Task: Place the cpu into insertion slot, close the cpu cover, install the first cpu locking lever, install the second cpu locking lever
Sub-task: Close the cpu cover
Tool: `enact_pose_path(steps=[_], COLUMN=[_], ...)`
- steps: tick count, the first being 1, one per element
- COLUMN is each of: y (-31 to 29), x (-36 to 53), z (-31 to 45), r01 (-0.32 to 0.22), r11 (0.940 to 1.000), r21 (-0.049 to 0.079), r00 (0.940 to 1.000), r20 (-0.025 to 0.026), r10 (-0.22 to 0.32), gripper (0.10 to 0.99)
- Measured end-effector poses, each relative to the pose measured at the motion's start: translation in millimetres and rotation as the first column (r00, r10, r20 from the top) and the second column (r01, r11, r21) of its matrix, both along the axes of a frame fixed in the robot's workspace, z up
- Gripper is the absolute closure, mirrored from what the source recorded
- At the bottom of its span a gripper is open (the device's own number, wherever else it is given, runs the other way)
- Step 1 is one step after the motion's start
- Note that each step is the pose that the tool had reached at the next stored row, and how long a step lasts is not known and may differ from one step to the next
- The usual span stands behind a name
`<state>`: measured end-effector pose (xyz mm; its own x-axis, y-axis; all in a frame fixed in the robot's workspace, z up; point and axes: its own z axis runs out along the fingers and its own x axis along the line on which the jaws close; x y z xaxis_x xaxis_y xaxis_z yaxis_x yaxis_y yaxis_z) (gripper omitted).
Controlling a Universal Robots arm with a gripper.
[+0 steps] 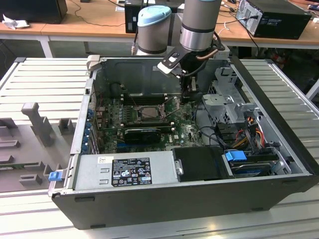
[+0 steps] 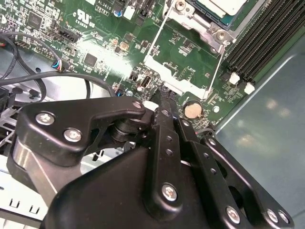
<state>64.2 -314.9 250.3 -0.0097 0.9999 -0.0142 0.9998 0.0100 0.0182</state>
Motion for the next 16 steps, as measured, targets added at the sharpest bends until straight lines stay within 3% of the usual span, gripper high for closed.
enact_pose_path(steps=[7,16], y=[0.0,0.0], x=[-2.8,-13.1], z=[0.0,0.0], r01=[0.0,0.0], r11=[1.0,1.0], r21=[0.0,0.0], r00=[1.0,1.0], r20=[-0.0001,-0.0001], r10=[0.0,0.0], gripper=[0.98,0.98])
